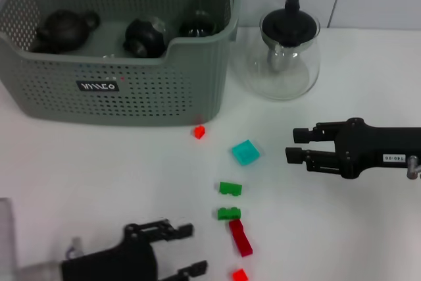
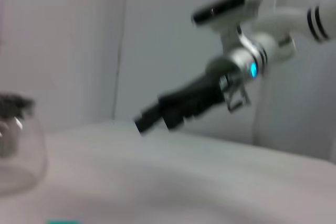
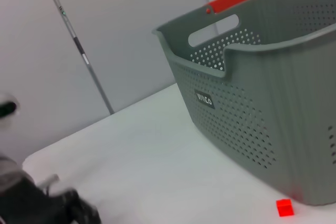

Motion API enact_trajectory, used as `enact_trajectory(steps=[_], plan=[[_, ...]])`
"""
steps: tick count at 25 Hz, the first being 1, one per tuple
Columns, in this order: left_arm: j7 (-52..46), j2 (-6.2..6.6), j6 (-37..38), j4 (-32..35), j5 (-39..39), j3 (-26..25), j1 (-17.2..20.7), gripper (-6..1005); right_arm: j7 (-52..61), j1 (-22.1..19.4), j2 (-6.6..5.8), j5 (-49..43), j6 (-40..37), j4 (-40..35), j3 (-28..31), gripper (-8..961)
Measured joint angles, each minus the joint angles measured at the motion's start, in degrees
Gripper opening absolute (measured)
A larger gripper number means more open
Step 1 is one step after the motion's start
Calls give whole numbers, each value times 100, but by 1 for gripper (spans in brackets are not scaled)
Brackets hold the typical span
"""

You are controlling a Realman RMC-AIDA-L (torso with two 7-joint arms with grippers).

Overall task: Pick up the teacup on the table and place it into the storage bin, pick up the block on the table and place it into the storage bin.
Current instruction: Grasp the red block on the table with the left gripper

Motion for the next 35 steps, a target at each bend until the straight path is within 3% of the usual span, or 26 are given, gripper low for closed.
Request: enact_trajectory(steps=[5,8,18,35], plan=[[620,-8,-787,-782,179,240,-358,544,3,-17,1,2,-3,7,0,520],[1011,-12,-1023,-1230,180,306,-559,543,4,-19,0,3,-7,12,0,520],[1844,-27,-1632,-1798,139,112,-699,539,7,-30,-14,3,1,40,0,522],[1986,-32,-1898,-1974,141,10,-769,460,-1,-56,-34,2,17,57,0,520]])
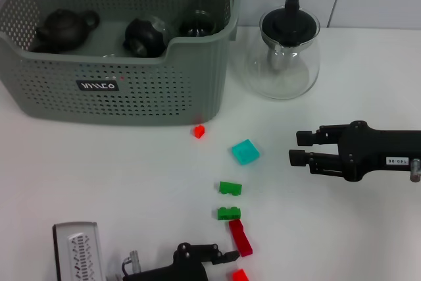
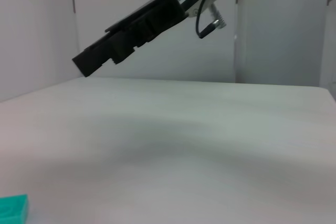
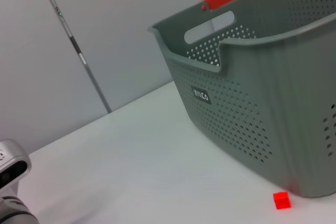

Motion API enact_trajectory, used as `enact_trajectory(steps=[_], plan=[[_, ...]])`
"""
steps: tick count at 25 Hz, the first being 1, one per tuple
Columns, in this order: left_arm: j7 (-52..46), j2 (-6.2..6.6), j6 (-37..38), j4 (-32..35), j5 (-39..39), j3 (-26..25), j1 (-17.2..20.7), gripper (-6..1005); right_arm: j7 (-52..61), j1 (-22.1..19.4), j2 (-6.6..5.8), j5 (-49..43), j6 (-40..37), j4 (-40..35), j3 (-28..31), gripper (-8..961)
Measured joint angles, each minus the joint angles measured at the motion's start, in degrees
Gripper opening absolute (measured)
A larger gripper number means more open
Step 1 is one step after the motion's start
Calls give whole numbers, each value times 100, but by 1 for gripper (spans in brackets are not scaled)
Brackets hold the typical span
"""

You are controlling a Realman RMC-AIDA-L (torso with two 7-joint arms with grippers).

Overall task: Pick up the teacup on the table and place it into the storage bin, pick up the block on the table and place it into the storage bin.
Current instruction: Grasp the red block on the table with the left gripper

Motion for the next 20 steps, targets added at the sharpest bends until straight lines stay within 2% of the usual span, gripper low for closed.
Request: enact_trajectory(steps=[20], plan=[[61,0,-78,-81,22,-15,-19,396,-1,-9,0,0,0,0,0,521]])
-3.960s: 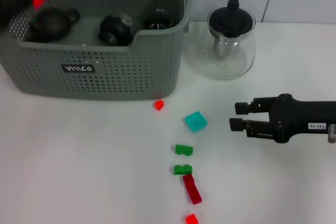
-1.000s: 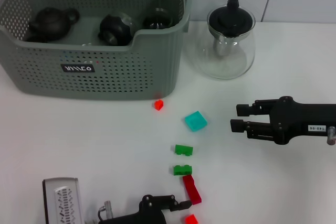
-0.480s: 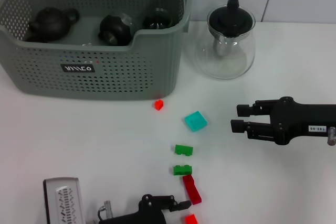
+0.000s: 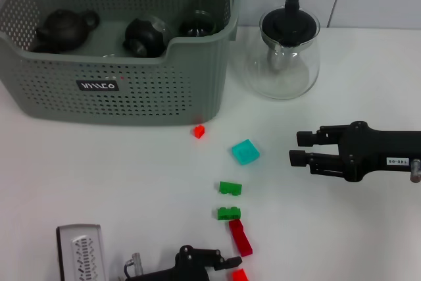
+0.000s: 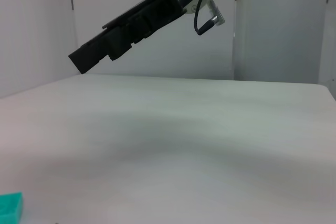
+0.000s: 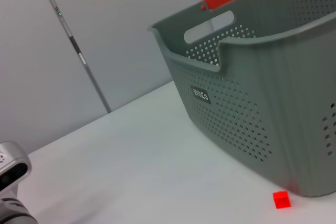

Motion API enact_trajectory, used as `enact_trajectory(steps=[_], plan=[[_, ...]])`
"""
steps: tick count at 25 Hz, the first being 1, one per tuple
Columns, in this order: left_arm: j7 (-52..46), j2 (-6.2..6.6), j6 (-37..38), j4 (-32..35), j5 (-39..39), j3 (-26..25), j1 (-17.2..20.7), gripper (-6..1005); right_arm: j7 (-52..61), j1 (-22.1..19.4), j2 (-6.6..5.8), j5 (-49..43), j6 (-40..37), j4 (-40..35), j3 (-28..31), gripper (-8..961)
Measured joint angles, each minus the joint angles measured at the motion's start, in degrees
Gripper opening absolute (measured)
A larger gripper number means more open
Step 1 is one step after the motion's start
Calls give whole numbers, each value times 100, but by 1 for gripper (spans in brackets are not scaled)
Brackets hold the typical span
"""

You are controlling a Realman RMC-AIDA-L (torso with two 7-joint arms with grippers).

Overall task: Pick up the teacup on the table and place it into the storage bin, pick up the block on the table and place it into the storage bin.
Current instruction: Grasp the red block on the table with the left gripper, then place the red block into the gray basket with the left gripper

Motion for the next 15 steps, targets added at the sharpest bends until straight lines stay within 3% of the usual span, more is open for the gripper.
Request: enact_trajectory(steps=[9,15], plan=[[-17,14,-61,-120,-7,-6,-78,188,0,0,0,0,0,8,0,522],[-354,70,813,176,-13,-175,64,188,4,-8,-1,0,-16,9,0,522]])
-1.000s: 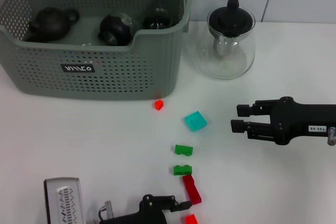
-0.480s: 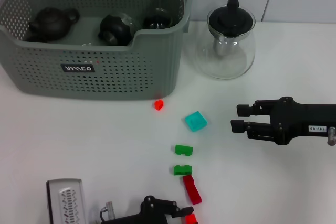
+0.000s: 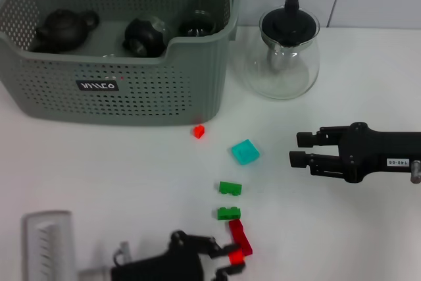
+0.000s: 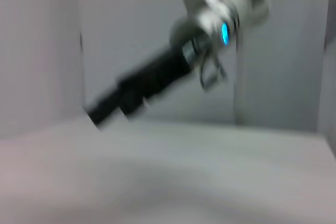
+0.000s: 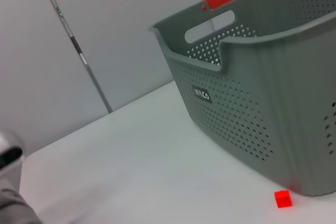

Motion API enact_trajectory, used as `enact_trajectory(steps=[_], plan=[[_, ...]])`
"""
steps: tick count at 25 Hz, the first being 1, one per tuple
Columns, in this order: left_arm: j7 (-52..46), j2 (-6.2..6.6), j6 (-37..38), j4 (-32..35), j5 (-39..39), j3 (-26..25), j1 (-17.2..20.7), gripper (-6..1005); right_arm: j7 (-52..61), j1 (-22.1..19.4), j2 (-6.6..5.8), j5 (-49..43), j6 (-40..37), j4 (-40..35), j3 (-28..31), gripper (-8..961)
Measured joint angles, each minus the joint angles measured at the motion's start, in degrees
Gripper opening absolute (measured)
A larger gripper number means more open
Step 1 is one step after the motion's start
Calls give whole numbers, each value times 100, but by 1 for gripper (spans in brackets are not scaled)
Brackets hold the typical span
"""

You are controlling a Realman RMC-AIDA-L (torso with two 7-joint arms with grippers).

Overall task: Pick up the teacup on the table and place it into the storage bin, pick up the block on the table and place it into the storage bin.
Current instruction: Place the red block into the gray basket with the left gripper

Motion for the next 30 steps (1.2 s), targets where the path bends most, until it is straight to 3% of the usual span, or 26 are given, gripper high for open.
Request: enact_trajectory(steps=[4,7,9,12,15,17,19,22,24,27,29,30], plan=[[-981,22,1208,959,-8,-410,213,188,2,11,-7,0,6,0,0,523],[-1997,117,2274,1753,-89,-1178,188,188,0,18,-5,0,11,0,0,523],[-2822,220,2584,2132,-316,-1720,34,187,-3,22,2,0,14,0,1,523],[-4231,416,2501,2658,-829,-2482,-405,187,-5,41,22,0,15,0,0,523],[-5266,663,1797,3035,-1075,-2708,-865,187,-22,54,39,0,18,0,0,521],[-5820,880,1093,3186,-1081,-2537,-1179,187,-28,61,47,0,17,0,0,520],[-6300,1100,374,3278,-1000,-1971,-1420,187,-34,74,52,0,16,0,1,520],[-7062,1258,-687,3420,-861,-965,-1631,187,-45,112,58,0,17,0,0,520],[-7704,1220,-1389,3622,-630,-364,-1708,187,-46,132,65,1,15,0,0,520],[-8538,1022,-2351,3995,-173,426,-1724,212,-47,147,71,1,14,0,1,521],[-8613,961,-2475,4069,-132,528,-1709,228,-48,148,72,0,17,0,0,521],[-8467,793,-2364,4308,-330,453,-1606,237,-48,148,72,1,16,0,0,521]])
